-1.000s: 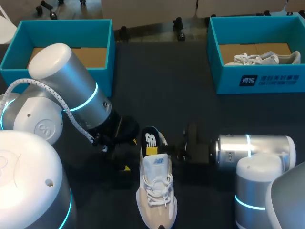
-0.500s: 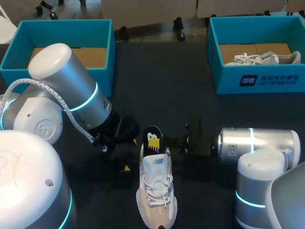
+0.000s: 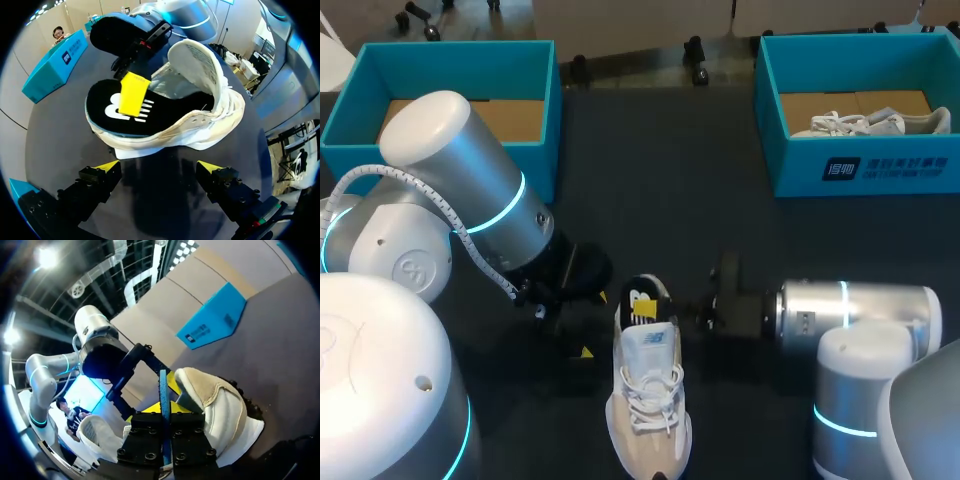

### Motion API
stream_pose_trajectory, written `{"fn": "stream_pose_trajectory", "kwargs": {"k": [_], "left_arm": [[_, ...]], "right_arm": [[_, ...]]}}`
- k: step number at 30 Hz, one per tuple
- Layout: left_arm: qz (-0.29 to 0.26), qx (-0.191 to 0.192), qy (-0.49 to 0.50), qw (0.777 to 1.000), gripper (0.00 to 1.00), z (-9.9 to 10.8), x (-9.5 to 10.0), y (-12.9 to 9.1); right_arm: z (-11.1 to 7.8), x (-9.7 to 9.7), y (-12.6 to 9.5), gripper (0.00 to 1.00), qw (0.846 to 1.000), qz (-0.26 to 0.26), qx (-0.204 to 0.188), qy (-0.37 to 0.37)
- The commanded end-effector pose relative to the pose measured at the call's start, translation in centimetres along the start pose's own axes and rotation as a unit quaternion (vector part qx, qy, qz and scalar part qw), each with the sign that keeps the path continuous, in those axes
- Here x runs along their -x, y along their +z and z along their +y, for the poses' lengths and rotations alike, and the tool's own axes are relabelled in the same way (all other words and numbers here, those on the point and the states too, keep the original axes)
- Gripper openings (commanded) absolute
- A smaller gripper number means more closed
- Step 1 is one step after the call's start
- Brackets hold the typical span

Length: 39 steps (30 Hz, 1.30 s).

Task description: Take the shoe out of the shoebox, open the shoe tongue, remove and reinsert the insole, then place the shoe into the shoebox

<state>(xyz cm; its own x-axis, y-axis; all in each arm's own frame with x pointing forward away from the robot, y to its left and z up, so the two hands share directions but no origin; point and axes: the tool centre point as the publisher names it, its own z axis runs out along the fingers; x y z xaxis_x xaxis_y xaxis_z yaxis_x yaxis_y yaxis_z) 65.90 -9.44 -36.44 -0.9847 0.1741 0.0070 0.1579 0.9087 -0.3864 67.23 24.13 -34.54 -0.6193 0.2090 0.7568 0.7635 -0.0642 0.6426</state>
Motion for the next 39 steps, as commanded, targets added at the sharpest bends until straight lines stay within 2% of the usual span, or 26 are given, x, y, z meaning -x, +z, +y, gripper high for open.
{"fn": "stream_pose_trajectory", "kwargs": {"k": [1, 10, 15, 16, 17, 18, 20, 25, 30, 31, 32, 33, 39], "left_arm": [[-0.001, -0.001, 0.0, 1.0, 1.0, 0.1, -0.1, 0.1], [-0.001, -0.001, 0.0, 1.0, 1.0, 0.1, -0.1, 0.1], [-0.001, -0.001, 0.0, 1.0, 1.0, 0.1, -0.1, 0.1], [-0.001, -0.001, 0.0, 1.0, 1.0, 0.1, -0.1, 0.1], [-0.001, -0.001, 0.0, 1.0, 1.0, 0.1, -0.1, 0.1], [-0.001, -0.001, 0.0, 1.0, 1.0, 0.1, -0.1, 0.1], [-0.001, -0.001, 0.0, 1.0, 1.0, 0.1, -0.1, 0.1], [-0.001, -0.001, 0.0, 1.0, 1.0, 0.1, -0.1, 0.1], [-0.001, -0.001, 0.0, 1.0, 1.0, 0.1, -0.1, 0.1], [-0.001, -0.001, 0.0, 1.0, 1.0, 0.1, -0.1, 0.1], [-0.001, -0.001, 0.0, 1.0, 1.0, 0.1, -0.1, 0.1], [-0.001, -0.001, 0.0, 1.0, 1.0, 0.1, -0.1, 0.1], [-0.001, -0.001, 0.0, 1.0, 1.0, 0.1, -0.1, 0.1]], "right_arm": [[-0.8, -0.4, 0.3, 0.0, 1.0, -0.007, -0.002, 0.015], [-2.0, -0.6, 0.5, 0.0, 0.999, -0.016, -0.004, 0.043], [-1.5, -0.9, 0.4, 0.0, 0.999, -0.022, -0.004, 0.031], [-1.3, -1.0, 0.3, 0.08, 0.999, -0.025, -0.003, 0.025], [-1.0, -1.2, 0.2, 0.24, 0.999, -0.028, -0.003, 0.018], [-0.8, -1.3, 0.1, 0.31, 0.999, -0.032, -0.003, 0.011], [-0.3, -1.6, 0.0, 0.35, 0.999, -0.038, -0.003, -0.004], [0.6, -2.1, -0.2, 0.34, 0.999, -0.048, -0.004, -0.023], [1.0, -1.7, -0.5, 0.28, 0.998, -0.055, -0.002, -0.025], [1.1, -1.6, -0.6, 0.25, 0.998, -0.054, -0.001, -0.024], [1.2, -1.4, -0.7, 0.17, 0.998, -0.054, 0.0, -0.022], [1.2, -1.1, -0.7, 0.0, 0.998, -0.055, 0.001, -0.019], [1.4, 0.1, -0.8, 0.0, 0.999, -0.051, -0.002, 0.0]]}}
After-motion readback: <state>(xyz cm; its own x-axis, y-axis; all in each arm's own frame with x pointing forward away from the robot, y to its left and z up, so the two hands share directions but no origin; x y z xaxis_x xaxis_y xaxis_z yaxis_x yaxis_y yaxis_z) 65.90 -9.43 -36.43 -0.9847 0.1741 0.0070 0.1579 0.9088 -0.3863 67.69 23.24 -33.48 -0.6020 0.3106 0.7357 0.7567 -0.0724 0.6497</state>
